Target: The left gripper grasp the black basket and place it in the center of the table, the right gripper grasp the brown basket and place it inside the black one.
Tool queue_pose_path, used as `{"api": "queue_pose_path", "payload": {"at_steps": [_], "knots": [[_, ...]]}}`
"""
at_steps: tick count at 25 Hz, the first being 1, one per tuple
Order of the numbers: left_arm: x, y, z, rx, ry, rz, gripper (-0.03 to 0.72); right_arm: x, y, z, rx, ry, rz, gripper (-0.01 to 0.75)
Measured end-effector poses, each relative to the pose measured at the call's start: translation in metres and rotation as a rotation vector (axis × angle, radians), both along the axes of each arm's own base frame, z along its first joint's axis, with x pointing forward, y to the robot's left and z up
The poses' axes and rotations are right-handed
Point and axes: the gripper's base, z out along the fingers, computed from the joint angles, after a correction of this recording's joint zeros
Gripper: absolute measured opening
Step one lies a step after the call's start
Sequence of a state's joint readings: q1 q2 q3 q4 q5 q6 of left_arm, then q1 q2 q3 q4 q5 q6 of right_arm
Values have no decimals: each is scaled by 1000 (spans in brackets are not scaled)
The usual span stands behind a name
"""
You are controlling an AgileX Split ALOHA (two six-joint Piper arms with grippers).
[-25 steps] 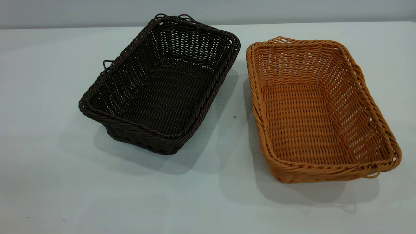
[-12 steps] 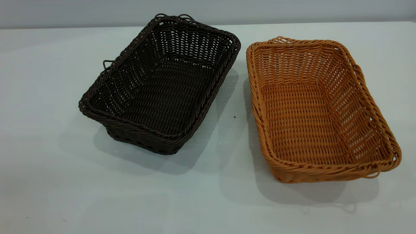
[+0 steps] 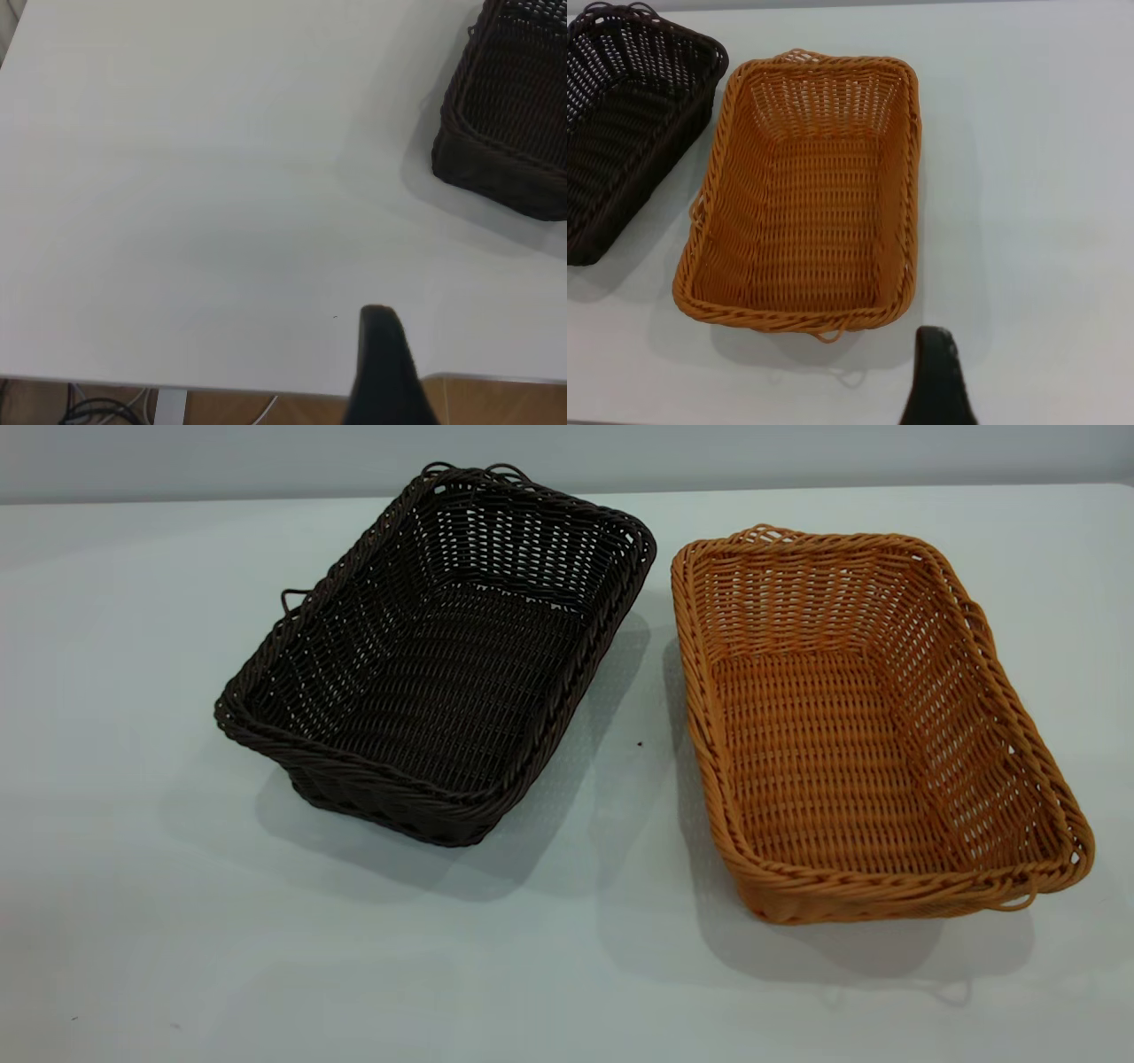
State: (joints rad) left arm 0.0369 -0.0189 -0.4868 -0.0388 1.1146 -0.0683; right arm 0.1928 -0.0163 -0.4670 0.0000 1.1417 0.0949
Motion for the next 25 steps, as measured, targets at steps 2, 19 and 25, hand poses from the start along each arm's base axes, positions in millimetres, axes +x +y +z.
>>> {"api": "queue_pose_path", "payload": {"at_steps": [2,19,25], "knots": [[0,0,0,0,0,0,438,0,0,0,0,0,0,458],[50,4,15,19,226,3,453,60,25,3,66,323,77,546],[122,5,17,40,362,-60,529,117,51,-21,222,606,89,572]]}}
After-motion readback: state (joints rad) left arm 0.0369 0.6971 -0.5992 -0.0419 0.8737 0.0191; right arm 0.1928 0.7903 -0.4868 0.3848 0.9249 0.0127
